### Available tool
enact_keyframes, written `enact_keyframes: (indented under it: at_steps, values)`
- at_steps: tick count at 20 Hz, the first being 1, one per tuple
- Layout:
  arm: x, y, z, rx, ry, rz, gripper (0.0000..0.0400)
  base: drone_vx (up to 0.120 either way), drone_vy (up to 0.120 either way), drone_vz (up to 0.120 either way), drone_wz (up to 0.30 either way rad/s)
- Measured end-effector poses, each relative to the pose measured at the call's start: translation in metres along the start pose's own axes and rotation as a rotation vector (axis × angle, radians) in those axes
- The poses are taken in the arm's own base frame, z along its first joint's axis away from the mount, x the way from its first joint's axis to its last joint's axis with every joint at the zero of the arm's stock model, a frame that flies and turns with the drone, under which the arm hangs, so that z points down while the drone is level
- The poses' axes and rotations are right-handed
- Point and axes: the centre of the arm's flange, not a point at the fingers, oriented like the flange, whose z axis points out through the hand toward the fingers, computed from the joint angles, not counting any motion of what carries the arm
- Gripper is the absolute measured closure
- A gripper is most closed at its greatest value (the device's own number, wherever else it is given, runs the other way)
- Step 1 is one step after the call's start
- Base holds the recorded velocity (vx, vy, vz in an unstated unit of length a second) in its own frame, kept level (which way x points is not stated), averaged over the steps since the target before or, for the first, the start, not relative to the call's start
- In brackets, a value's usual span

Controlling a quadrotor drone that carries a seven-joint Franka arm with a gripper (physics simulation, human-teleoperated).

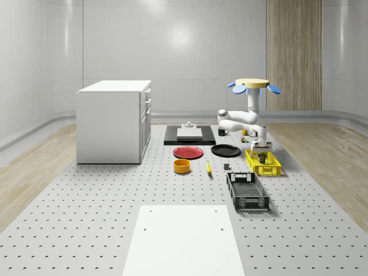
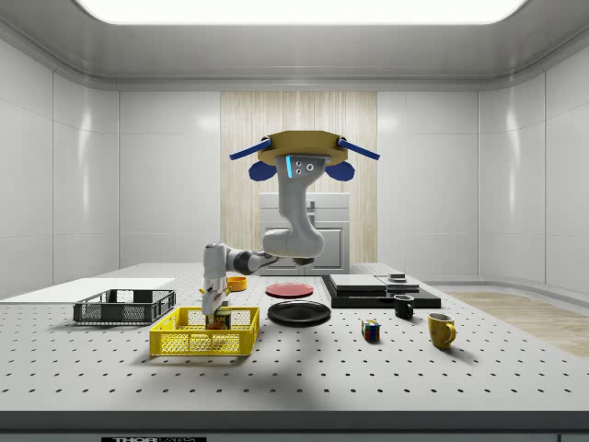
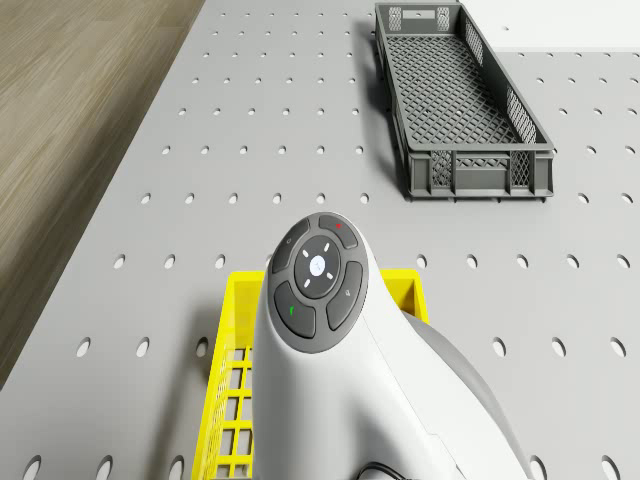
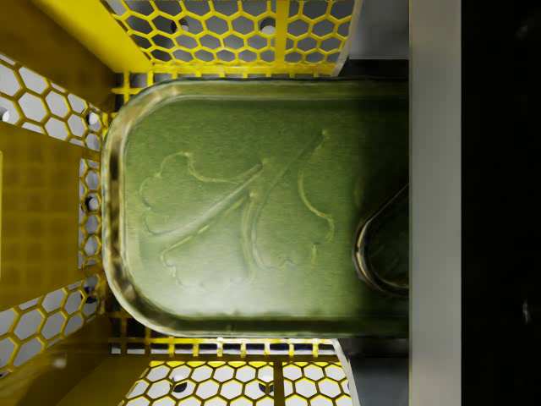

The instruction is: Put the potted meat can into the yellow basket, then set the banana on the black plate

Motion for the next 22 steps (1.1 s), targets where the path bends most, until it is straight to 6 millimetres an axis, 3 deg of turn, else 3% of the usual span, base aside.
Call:
enact_keyframes:
  at_steps: [5,13,17,22]
  values:
    - [0.000,0.000,-0.002,0.001,-0.003,0.002,0.0020,0.000,0.000,0.000,0.000]
    - [0.000,0.000,-0.029,0.002,-0.004,0.003,0.0003,0.000,0.000,0.000,0.000]
    - [0.000,0.000,-0.035,0.002,-0.004,0.003,0.0001,0.020,-0.010,0.120,0.000]
    - [0.000,0.000,-0.038,0.002,-0.005,0.003,0.0000,0.120,-0.120,0.088,0.000]
